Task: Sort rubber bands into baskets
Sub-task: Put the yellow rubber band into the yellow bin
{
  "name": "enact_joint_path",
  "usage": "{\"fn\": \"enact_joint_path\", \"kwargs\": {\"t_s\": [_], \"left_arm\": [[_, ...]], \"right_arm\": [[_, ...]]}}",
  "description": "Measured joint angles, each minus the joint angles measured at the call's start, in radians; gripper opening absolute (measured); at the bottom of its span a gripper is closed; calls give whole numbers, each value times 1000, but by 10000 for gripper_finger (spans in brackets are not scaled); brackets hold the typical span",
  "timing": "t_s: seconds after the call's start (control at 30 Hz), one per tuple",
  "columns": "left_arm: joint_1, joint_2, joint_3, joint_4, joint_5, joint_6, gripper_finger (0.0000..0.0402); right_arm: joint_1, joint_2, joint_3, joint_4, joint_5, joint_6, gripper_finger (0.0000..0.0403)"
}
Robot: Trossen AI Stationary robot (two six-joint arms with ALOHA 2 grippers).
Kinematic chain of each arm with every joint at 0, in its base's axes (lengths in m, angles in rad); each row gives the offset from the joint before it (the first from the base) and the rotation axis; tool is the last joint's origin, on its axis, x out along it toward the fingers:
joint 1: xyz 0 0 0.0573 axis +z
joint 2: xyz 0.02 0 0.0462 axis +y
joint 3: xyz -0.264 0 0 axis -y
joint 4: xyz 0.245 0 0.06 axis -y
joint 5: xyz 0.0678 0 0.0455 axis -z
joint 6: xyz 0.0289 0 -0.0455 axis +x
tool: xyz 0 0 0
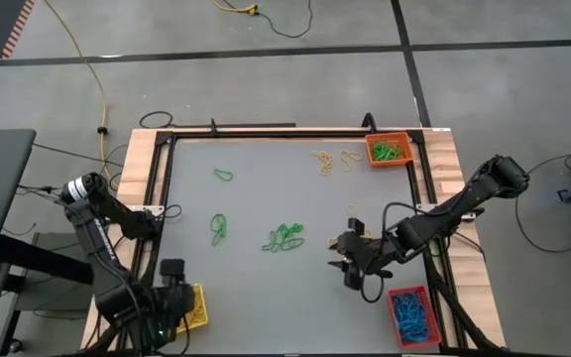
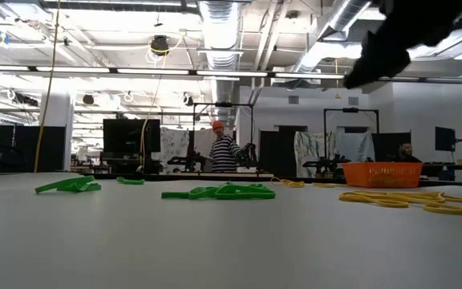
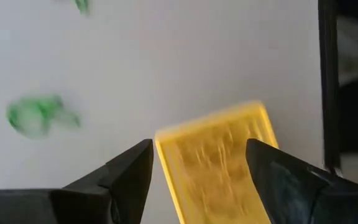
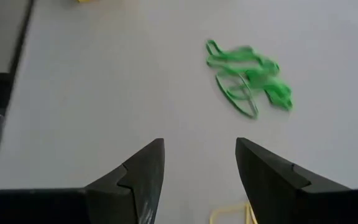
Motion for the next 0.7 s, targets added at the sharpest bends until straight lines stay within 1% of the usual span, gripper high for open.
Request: {"fn": "enact_joint_path", "kwargs": {"t_s": [0.13, 0.23, 0.33, 0.4, 0.5, 0.7], "left_arm": [[20, 0, 0, 54, -155, 83, 245], [33, 0, 0, 79, -283, 127, 245], [45, 0, 0, 84, -394, 139, 245], [58, 0, 0, 86, -440, 140, 245], [80, 0, 0, 95, -484, 140, 245], [121, 0, 0, 147, -567, 153, 245]], "right_arm": [[5, 1, -3, -98, 16, 90, 225], [20, 18, -32, -97, 42, 137, 225], [33, 52, -83, -53, 57, 176, 225], [41, 83, -113, -39, 75, 217, 225], [45, 141, -151, 28, 111, 273, 225], [27, 274, -173, 141, 129, 307, 225]]}}
